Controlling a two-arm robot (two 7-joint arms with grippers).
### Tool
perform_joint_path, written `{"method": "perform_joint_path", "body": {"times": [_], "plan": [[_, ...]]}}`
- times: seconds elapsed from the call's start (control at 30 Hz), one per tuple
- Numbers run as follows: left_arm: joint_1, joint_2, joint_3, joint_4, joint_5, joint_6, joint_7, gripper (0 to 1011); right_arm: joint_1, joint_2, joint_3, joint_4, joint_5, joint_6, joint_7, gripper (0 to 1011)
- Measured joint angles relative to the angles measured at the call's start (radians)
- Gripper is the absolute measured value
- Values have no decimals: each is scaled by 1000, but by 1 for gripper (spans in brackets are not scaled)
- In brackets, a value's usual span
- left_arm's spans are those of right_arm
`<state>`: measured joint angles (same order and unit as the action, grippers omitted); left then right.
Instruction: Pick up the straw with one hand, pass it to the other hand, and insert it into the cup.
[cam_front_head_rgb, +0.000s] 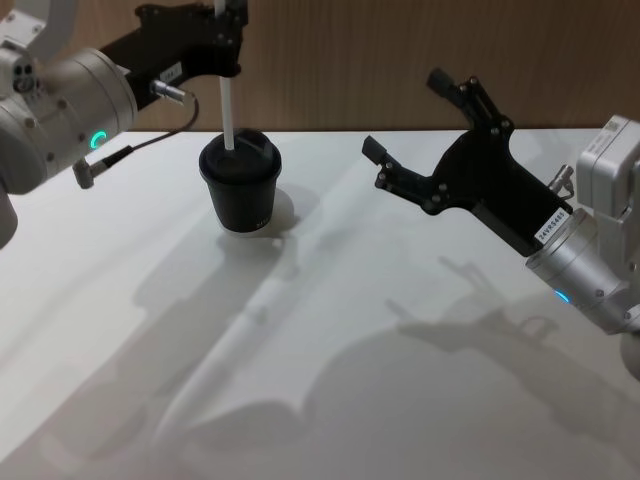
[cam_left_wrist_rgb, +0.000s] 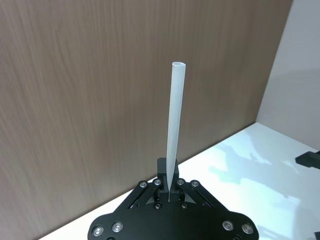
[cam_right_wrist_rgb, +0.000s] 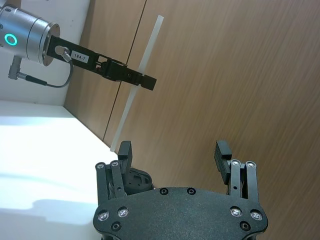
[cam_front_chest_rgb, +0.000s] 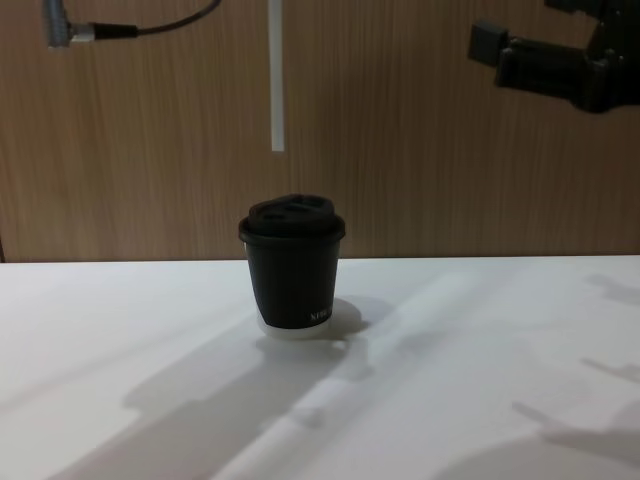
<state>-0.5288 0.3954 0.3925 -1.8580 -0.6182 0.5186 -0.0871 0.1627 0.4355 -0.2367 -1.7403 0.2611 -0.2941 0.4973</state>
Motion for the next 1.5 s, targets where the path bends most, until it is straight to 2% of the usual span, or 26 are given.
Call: {"method": "perform_joint_path", "body": {"times": [0.33,0.77,1.5], "plan": [[-5,0,-5,6,26,18,20,5,0,0,0,0,0,0,0,1001],[-9,0,14,41,80,-31,17,5,0,0,0,0,0,0,0,1001],[3,-51,0,124,101,-88,24,5,0,0,0,0,0,0,0,1001]]}}
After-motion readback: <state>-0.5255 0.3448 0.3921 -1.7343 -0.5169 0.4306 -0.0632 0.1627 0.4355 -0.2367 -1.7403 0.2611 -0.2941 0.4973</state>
